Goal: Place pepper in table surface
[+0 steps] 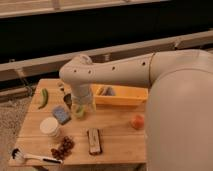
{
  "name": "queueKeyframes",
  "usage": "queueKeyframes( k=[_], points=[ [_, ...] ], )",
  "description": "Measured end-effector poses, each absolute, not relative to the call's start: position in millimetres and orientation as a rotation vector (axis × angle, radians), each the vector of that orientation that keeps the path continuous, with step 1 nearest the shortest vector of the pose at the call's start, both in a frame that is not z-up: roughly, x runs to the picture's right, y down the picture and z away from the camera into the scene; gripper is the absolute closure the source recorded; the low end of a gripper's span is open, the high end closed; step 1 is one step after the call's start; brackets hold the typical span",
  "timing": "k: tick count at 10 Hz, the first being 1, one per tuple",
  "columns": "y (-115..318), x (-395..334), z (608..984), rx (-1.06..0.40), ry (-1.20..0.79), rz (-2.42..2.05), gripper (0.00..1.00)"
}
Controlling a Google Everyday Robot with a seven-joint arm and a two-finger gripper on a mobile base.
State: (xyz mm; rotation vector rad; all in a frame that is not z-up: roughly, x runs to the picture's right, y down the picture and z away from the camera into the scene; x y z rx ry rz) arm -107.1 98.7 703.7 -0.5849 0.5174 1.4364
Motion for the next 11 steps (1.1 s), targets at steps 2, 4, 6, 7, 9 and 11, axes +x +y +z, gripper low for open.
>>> queueKeyframes(
  k=[2,4,6,7,9,11],
  points=[
    [98.7,-107.3,703.7,-0.585,0.517,1.436,0.35],
    [95.2,-110.5,705.1,-0.566,0.507,1.424,0.35],
    [83.8,-130.8,712.5,-0.558,0.478,1.399,0.35],
    [73.7,-146.9,719.0,-0.555,0.46,1.387,0.35],
    [51.6,-191.9,733.4,-0.564,0.413,1.358,0.35],
    [29.1,-231.8,750.6,-0.575,0.364,1.336,0.35]
  ],
)
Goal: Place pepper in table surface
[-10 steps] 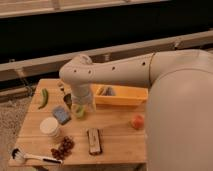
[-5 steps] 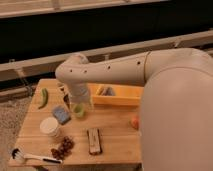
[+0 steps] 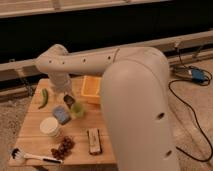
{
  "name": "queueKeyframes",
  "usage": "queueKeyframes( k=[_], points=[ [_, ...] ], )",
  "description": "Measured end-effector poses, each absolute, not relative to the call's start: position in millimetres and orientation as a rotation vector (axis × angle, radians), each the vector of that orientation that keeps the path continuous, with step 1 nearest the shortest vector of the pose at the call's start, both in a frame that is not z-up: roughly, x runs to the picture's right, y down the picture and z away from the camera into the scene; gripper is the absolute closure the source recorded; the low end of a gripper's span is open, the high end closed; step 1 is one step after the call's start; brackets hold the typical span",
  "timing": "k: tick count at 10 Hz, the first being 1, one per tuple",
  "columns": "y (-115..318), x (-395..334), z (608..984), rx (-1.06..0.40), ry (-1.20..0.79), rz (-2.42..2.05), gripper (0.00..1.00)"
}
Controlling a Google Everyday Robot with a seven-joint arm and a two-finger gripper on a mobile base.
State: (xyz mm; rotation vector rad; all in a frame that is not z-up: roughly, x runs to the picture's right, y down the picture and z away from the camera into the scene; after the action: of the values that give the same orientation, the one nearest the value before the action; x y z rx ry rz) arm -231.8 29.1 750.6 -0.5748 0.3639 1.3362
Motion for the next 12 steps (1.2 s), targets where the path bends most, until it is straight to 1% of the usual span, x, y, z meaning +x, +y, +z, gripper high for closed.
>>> queueKeyframes(
  k=[3,5,7,10,12],
  points=[
    [5.7,-291.4,780.7,-0.593,0.275,1.296,0.35],
    [-2.1,-322.2,811.5,-0.616,0.194,1.284,0.35],
    [7.1,-345.7,848.5,-0.627,0.14,1.268,0.35],
    [26.0,-386.0,889.1,-0.62,0.12,1.218,0.35],
    [28.6,-395.9,897.9,-0.613,0.127,1.196,0.35]
  ],
)
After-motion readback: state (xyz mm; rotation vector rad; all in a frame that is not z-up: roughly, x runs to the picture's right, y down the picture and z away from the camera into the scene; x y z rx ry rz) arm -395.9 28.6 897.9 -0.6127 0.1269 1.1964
